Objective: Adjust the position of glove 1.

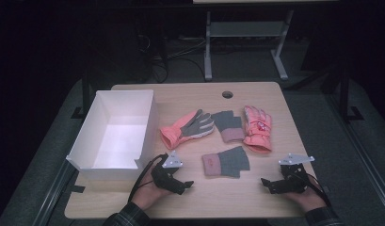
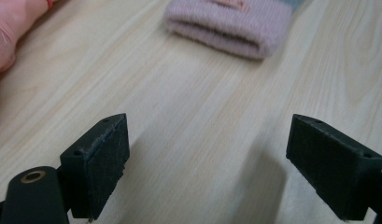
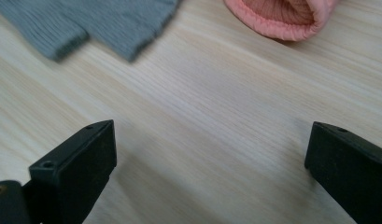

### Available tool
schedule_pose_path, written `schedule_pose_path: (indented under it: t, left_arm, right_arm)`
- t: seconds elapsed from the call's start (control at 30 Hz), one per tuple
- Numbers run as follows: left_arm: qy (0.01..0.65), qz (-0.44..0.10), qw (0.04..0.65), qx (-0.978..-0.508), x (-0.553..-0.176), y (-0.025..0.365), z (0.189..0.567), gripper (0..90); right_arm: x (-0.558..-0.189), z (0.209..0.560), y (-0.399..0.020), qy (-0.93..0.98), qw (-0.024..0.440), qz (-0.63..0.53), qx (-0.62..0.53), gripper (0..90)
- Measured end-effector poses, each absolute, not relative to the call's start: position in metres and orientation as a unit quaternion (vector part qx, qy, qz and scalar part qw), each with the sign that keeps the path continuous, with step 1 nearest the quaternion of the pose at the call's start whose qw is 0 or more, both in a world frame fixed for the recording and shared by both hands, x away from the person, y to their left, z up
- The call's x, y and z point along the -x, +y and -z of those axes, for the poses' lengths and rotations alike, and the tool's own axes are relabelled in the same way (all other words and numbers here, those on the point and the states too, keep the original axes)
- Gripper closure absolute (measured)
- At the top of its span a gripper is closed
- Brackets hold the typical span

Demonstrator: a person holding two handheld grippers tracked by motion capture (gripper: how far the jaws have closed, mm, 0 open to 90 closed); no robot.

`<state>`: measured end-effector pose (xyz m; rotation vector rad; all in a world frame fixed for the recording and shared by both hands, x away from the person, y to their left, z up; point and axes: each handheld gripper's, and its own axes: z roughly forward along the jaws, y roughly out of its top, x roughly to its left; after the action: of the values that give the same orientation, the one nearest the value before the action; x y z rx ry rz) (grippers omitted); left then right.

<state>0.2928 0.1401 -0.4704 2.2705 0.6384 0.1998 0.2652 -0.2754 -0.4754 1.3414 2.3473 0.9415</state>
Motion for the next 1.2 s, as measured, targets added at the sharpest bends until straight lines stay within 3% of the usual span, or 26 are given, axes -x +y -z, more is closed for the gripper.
schedule_pose_path:
  t: [0.17,0.37,0.63,0.67,0.73,0.77,0.83,1.2]
  left_arm:
    - [0.242,-0.078,0.372,-0.893,-0.292,0.135,0.466,14.6]
    - [0.234,-0.071,0.377,-0.893,-0.294,0.127,0.457,24.0]
    - [0.229,-0.078,0.371,-0.897,-0.303,0.114,0.442,57.1]
    - [0.227,-0.077,0.369,-0.898,-0.306,0.112,0.44,57.1]
    - [0.223,-0.073,0.369,-0.899,-0.309,0.108,0.437,73.3]
    - [0.219,-0.074,0.365,-0.902,-0.311,0.106,0.436,73.3]
    - [0.214,-0.075,0.364,-0.903,-0.315,0.1,0.433,88.1]
    - [0.204,-0.065,0.354,-0.911,-0.348,0.062,0.434,89.6]
  right_arm:
    - [-0.265,0.475,-0.276,0.817,0.139,-0.318,-0.461,1.7]
    - [-0.263,0.467,-0.277,0.81,0.146,-0.336,-0.458,1.7]
    - [-0.258,0.455,-0.273,0.81,0.161,-0.349,-0.442,1.7]
    - [-0.258,0.455,-0.272,0.81,0.162,-0.349,-0.442,1.7]
    - [-0.258,0.454,-0.271,0.813,0.159,-0.349,-0.439,1.7]
    - [-0.258,0.454,-0.271,0.813,0.159,-0.349,-0.439,1.7]
    - [-0.258,0.453,-0.27,0.813,0.159,-0.35,-0.437,1.7]
    - [-0.257,0.452,-0.269,0.814,0.162,-0.351,-0.433,1.7]
